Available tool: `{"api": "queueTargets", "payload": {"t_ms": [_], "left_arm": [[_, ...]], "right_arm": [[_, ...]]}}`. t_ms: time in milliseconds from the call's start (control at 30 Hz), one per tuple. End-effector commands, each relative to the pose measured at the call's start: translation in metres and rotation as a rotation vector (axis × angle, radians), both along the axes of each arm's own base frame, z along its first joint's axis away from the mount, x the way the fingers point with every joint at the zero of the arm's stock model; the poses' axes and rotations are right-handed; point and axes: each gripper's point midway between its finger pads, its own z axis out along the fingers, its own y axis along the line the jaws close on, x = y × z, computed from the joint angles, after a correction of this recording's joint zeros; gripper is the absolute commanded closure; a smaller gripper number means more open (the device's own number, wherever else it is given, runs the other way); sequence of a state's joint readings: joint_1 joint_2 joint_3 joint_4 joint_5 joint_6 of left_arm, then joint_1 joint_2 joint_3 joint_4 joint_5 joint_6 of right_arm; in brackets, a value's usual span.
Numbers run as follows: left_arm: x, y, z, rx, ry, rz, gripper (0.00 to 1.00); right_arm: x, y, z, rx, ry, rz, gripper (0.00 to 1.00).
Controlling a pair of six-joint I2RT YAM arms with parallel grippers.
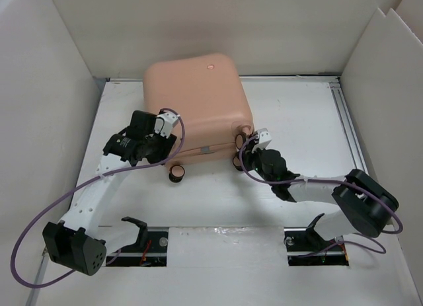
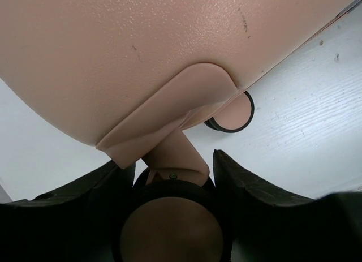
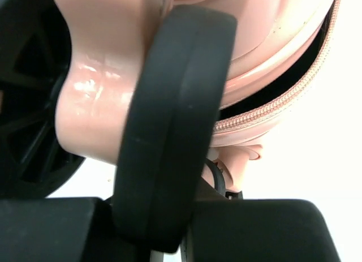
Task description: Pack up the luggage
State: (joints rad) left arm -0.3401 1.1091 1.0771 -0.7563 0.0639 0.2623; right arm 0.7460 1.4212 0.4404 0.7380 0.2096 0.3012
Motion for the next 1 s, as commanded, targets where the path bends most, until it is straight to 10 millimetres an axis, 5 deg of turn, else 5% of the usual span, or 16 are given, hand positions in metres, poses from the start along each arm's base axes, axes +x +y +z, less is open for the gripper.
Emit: {"api": "queueTargets", "payload": {"t_ms": [0, 333, 500, 600, 633, 700, 900, 967], "left_arm": [[0.008, -0.015, 0.008, -0.029, -0.059, -0.091, 0.98], [0.009, -0.017, 0.01, -0.042, -0.074, -0.097, 1.0], [0.008, -0.018, 0.01, -0.049, -0.072, -0.103, 1.0], [0.008, -0.018, 0.01, -0.049, -0.072, -0.103, 1.0], [0.008, -0.018, 0.01, -0.049, -0.072, -0.103, 1.0], [0.008, -0.018, 0.01, -0.049, -0.072, -0.103, 1.0], [0.008, -0.018, 0.01, -0.049, -0.072, -0.103, 1.0], [0.006, -0.018, 0.008, -0.046, -0.063, -0.103, 1.0]], "right_arm": [[0.021, 0.008, 0.051, 0.071, -0.156, -0.031, 0.92], [-0.007, 0.01, 0.058, 0.039, -0.25, 0.122, 1.0], [-0.021, 0.026, 0.089, 0.18, -0.345, 0.321, 1.0], [-0.036, 0.029, 0.077, 0.252, -0.299, 0.447, 1.0], [-0.031, 0.02, 0.089, 0.293, -0.356, 0.455, 1.0], [-0.045, 0.028, 0.065, 0.331, -0.268, 0.616, 1.0], [-0.052, 0.043, 0.049, 0.475, -0.17, 0.775, 1.0], [-0.049, 0.047, 0.054, 0.48, -0.207, 0.707, 0.82]]}}
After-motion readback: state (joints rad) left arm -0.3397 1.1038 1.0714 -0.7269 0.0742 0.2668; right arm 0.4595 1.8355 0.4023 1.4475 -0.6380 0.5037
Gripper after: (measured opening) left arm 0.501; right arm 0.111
